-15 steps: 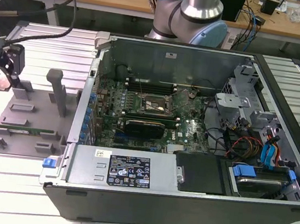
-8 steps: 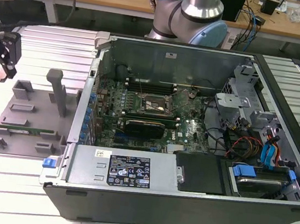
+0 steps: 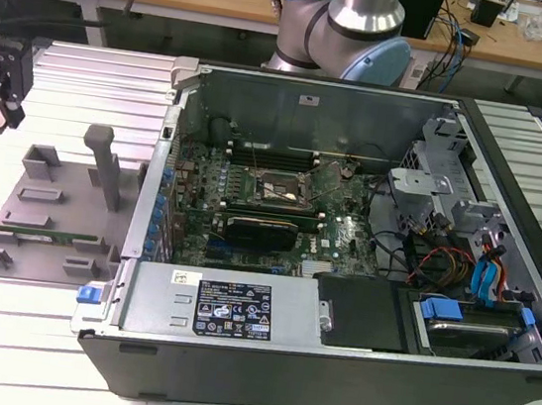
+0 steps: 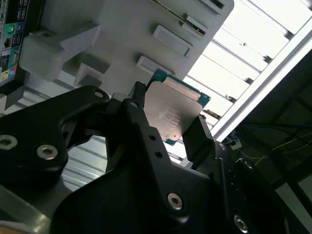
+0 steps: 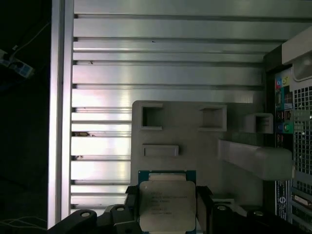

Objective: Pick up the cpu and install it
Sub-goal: 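Pick up the cpu and move it towards the insertion slot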

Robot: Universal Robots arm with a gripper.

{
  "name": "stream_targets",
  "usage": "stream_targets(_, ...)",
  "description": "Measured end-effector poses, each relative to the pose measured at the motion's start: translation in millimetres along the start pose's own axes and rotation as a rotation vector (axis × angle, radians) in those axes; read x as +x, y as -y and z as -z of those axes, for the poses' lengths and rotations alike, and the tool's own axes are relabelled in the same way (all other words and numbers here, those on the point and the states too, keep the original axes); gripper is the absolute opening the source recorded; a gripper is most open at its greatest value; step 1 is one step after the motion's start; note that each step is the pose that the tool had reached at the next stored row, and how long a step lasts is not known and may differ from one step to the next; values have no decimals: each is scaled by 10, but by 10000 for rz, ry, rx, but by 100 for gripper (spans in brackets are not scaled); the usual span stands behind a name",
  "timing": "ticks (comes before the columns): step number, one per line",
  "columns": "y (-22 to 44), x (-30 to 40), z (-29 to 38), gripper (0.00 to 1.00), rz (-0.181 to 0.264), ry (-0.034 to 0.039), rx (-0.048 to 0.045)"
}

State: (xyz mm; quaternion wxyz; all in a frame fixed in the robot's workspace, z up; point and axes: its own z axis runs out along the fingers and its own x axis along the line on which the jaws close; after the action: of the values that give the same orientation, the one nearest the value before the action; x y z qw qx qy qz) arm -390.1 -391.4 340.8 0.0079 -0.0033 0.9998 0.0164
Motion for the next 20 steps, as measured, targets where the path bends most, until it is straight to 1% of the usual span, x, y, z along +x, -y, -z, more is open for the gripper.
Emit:
stream_targets(1,-2,0,19,55,-1,0,0)
stream_targets(4,-14,-2,132,55,0,1,0)
stream_targets(8,-23,-4,237,55,1,1,-1)
stream_targets(9,-26,-5,274,55,0,0,0)
stream_targets(11,-32,-6,390,55,-1,0,0)
stream_targets(13,-35,-8,456,55,0,0,0)
stream_targets(19,-39,-10,590,55,0,3,-1)
stream_targets(20,-39,-10,591,55,0,3,-2)
